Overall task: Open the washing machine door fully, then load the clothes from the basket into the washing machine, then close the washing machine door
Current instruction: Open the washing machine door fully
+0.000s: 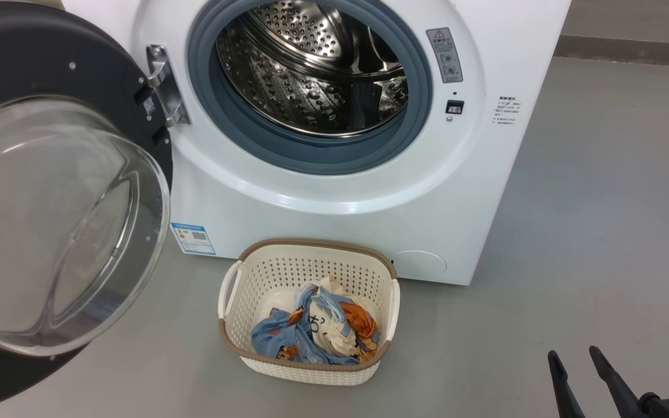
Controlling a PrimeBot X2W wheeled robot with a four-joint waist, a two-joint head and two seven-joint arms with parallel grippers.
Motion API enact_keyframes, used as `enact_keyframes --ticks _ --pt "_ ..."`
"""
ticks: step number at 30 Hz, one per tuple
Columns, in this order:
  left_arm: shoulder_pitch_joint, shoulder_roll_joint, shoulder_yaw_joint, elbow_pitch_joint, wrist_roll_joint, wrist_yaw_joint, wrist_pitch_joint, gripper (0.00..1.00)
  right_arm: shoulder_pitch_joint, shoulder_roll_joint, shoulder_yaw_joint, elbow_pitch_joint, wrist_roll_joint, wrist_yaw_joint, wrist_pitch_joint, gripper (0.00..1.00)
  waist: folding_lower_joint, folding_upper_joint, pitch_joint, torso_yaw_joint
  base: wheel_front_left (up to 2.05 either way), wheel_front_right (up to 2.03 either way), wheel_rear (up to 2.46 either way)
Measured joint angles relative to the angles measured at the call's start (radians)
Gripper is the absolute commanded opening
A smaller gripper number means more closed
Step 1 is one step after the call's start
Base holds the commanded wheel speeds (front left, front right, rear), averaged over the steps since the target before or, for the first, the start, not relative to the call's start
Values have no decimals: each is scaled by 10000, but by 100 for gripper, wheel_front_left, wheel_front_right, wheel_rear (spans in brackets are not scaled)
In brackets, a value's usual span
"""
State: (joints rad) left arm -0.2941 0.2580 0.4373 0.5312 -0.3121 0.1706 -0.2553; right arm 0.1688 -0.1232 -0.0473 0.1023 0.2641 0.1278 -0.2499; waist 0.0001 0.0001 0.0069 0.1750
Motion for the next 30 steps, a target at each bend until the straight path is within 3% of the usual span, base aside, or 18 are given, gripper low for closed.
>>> enact_keyframes --ticks 8,9,11,12,13,14,18,22,30 --pt "227 -802 288 -1871 109 -173 -2 0 -4 44 -10 -2 0 0 2 100 0 0 32 -44 0 0 0" --pt "373 -961 270 -2197 134 -174 -2 20 -5 46 -15 -2 0 0 0 100 0 -1 31 -62 0 0 0" --pt "736 -1218 221 -2830 155 -267 -2 48 -7 46 -17 -4 0 0 0 100 0 0 32 -107 0 0 0" --pt "925 -1312 169 -3145 182 -267 -2 75 -8 48 -17 -4 0 0 0 100 0 0 35 -132 0 0 0" --pt "1117 -1392 121 -3473 182 -268 0 91 -9 48 -2 -2 0 0 2 100 0 0 32 -162 0 0 0" --pt "1301 -1488 44 -3843 184 -272 0 100 -12 52 15 -2 0 0 0 100 0 0 31 -199 0 0 0" --pt "2038 -1825 -502 -5467 240 -525 201 100 -26 61 27 -2 0 0 2 100 0 -1 34 -389 0 0 0" --pt "2916 -2075 -1737 -6590 305 -888 579 100 -37 54 54 -21 0 0 2 100 -1 0 29 -607 0 0 0" --pt "3949 -2146 -3404 -6577 360 -1216 418 100 -88 52 10 -132 27 0 2 100 0 0 35 -1103 0 0 0"
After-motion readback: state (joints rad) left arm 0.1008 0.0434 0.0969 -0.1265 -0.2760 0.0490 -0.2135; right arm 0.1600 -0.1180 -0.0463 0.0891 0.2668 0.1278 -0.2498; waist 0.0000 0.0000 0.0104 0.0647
